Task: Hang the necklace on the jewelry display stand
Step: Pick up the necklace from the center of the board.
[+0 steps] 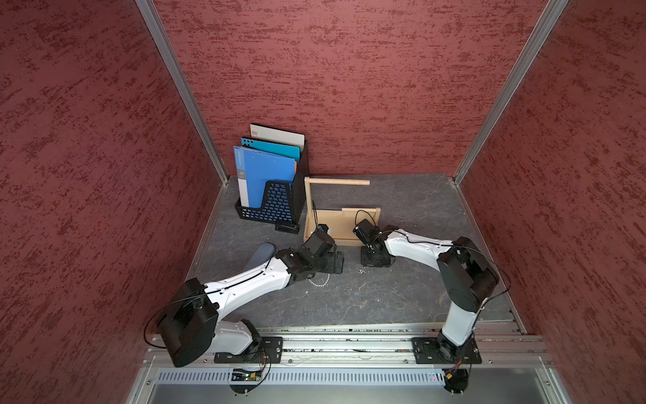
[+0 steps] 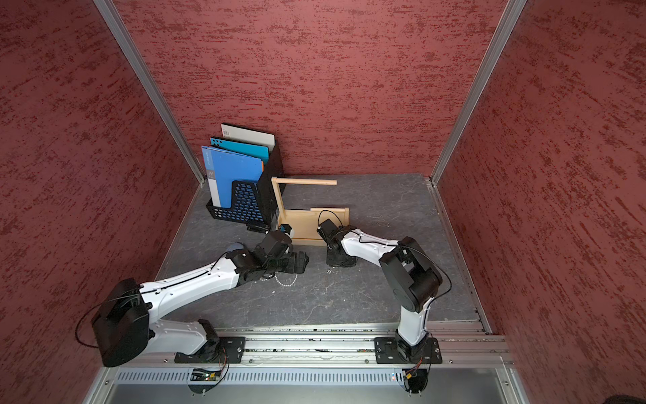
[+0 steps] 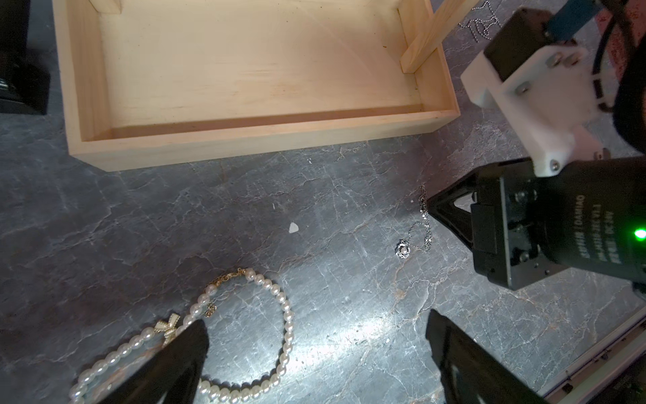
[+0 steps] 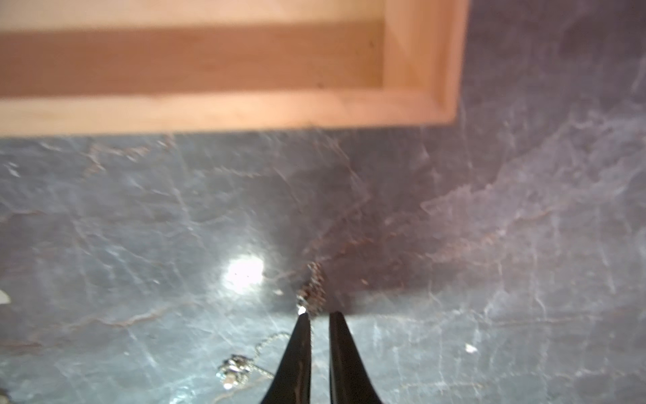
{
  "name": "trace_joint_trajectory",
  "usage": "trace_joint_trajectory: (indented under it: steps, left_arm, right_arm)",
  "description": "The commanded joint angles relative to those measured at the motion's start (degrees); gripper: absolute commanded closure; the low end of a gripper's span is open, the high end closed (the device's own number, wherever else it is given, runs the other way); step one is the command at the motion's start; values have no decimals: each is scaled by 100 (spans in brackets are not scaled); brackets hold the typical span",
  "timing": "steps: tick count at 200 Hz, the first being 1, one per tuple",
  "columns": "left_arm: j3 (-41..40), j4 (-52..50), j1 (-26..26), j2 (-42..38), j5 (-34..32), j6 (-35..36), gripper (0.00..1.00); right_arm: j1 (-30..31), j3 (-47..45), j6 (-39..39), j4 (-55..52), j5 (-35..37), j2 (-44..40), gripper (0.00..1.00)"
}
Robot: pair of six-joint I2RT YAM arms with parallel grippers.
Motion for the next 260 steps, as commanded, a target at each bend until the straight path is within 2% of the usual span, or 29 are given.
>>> trace_joint_trajectory:
  steps: [1,34,77,94,113,203,260]
  left_arm:
    - [119,-39,18,31,64,113,0]
    - [90,-38,19,48,88,107,0]
    - [61,-54,14,14,61,95,0]
    - [25,-39,18,-22,46,86,0]
    - [-12,-11,19,-35,44,74,0]
    - [22,-61,154,-205,-98,426,0]
    - [102,238,240,-590,193,962,0]
  right_arm:
    - [37,133,-83,99,-23,120,83]
    - [37,168,-149,83,-38,314,81]
    - [39,33,-132,14,32,305,91]
    - [37,-15,-111,-10,61,110,98]
    - [37,-10,-123,-103,110,-112,100]
    - [99,229,-529,-502,273,-1370,100]
    - [169,326,-1277,-91,-199,-2267,100]
